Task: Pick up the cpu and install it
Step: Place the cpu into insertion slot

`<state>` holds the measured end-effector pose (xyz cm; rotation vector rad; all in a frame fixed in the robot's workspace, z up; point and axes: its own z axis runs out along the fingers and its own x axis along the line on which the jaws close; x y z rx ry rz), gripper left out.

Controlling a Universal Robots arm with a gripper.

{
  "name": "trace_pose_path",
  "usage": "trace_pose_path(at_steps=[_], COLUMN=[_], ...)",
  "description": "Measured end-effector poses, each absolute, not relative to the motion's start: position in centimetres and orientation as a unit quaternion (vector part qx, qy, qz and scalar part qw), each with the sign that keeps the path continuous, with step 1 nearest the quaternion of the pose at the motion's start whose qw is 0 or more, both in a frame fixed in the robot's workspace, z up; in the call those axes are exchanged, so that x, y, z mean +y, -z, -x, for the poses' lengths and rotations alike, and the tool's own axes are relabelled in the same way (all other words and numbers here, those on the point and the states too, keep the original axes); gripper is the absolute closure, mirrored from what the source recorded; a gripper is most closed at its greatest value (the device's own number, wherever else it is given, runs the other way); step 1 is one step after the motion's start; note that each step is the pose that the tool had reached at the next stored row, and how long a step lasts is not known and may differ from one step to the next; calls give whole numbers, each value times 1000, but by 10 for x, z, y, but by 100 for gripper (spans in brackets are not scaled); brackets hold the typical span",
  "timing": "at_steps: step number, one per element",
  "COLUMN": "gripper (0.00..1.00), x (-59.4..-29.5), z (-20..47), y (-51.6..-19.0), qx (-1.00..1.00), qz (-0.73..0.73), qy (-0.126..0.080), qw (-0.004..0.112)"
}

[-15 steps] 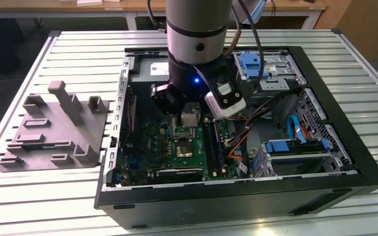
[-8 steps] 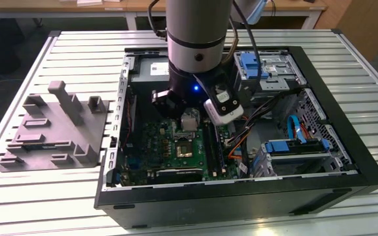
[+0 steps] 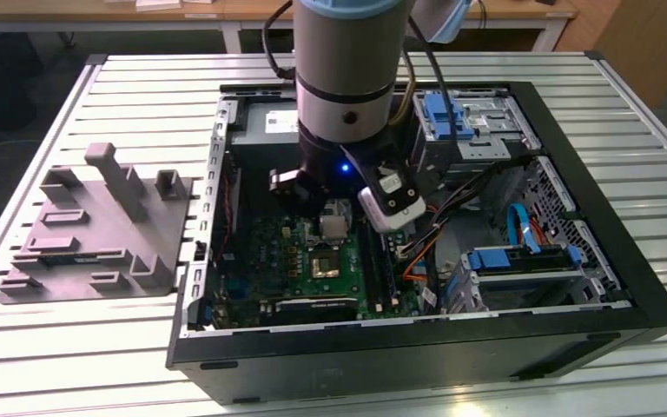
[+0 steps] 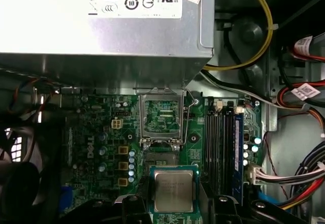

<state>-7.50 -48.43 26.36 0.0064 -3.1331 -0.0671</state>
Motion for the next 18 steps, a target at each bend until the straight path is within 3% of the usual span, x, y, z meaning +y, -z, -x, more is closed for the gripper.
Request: trace_pose_path(at_steps=[18], gripper=[53], x=[-485], z=[76], y=[-242], qx=[-1000], qz=[-2], qy=[9], qw=[4])
